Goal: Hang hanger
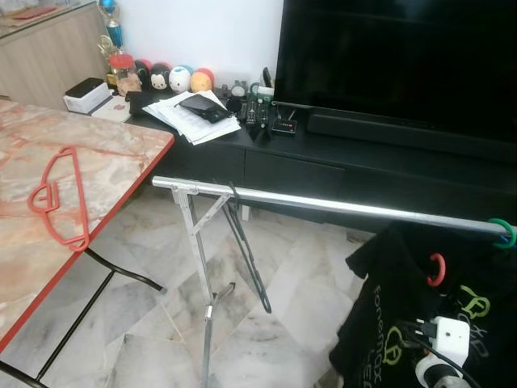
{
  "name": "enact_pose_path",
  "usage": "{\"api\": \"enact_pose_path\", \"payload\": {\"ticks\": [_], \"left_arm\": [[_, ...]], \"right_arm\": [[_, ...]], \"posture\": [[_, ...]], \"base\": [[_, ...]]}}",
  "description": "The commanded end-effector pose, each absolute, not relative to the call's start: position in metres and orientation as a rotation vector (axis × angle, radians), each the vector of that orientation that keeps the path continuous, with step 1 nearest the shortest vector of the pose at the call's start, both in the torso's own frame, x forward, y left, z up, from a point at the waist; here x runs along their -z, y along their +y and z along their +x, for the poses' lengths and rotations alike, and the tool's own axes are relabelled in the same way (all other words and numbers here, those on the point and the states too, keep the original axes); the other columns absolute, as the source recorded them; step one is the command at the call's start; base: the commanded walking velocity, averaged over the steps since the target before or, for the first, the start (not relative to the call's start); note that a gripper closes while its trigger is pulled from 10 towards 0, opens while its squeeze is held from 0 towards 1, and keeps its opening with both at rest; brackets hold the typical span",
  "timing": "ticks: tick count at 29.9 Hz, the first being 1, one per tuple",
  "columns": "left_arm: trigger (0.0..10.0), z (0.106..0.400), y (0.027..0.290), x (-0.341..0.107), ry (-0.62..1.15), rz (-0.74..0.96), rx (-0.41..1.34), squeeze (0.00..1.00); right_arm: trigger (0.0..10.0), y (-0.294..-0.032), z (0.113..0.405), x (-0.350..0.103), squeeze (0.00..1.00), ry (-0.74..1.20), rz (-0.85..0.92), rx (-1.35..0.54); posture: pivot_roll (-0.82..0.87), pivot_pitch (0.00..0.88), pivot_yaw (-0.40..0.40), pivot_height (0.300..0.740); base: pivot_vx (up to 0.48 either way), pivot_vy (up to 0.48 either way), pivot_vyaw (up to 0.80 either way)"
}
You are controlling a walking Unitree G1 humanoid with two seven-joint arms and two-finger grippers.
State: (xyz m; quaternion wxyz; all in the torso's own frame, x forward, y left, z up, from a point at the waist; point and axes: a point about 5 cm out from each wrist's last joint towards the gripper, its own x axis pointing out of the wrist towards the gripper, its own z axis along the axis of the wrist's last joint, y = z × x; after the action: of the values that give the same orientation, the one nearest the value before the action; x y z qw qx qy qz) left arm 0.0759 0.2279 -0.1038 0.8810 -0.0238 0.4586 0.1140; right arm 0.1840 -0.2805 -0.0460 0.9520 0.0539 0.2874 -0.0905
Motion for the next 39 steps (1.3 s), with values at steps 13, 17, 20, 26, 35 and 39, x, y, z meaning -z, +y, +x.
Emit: {"api": "enact_pose_path", "payload": {"ticks": [13,17,20,26,35,39], "left_arm": [[10.0,0.07,0.224,0.106,0.976,-0.068,-0.236,0.0],[10.0,0.069,0.225,0.106,0.982,-0.065,-0.23,0.0],[10.0,0.068,0.226,0.106,0.984,-0.062,-0.227,0.0],[10.0,0.067,0.226,0.106,0.985,-0.066,-0.239,0.0],[10.0,0.066,0.226,0.106,0.985,-0.065,-0.234,0.0],[10.0,0.066,0.226,0.106,0.985,-0.066,-0.234,0.0]], "right_arm": [[10.0,-0.283,0.171,0.059,0.0,0.783,0.059,0.19],[10.0,-0.283,0.169,0.061,0.0,0.778,0.089,0.243],[10.0,-0.283,0.169,0.061,0.0,0.769,0.106,0.279],[10.0,-0.283,0.169,0.06,0.0,0.738,0.129,0.3],[10.0,-0.283,0.168,0.061,0.0,0.751,0.119,0.299],[10.0,-0.283,0.168,0.061,0.0,0.752,0.119,0.299]], "posture": [[0.03,0.0,-0.066,0.74],[0.02,0.0,-0.056,0.74],[0.02,0.0,-0.051,0.74],[0.01,0.0,-0.044,0.74],[0.02,0.0,-0.047,0.74],[0.02,0.0,-0.047,0.74]], "base": [[0.0,0.0,0.0],[0.0,0.0,0.0],[-0.251,0.0,0.0],[-0.256,0.0,0.0],[-0.28,0.0,0.0],[-0.31,0.0,0.0]]}}
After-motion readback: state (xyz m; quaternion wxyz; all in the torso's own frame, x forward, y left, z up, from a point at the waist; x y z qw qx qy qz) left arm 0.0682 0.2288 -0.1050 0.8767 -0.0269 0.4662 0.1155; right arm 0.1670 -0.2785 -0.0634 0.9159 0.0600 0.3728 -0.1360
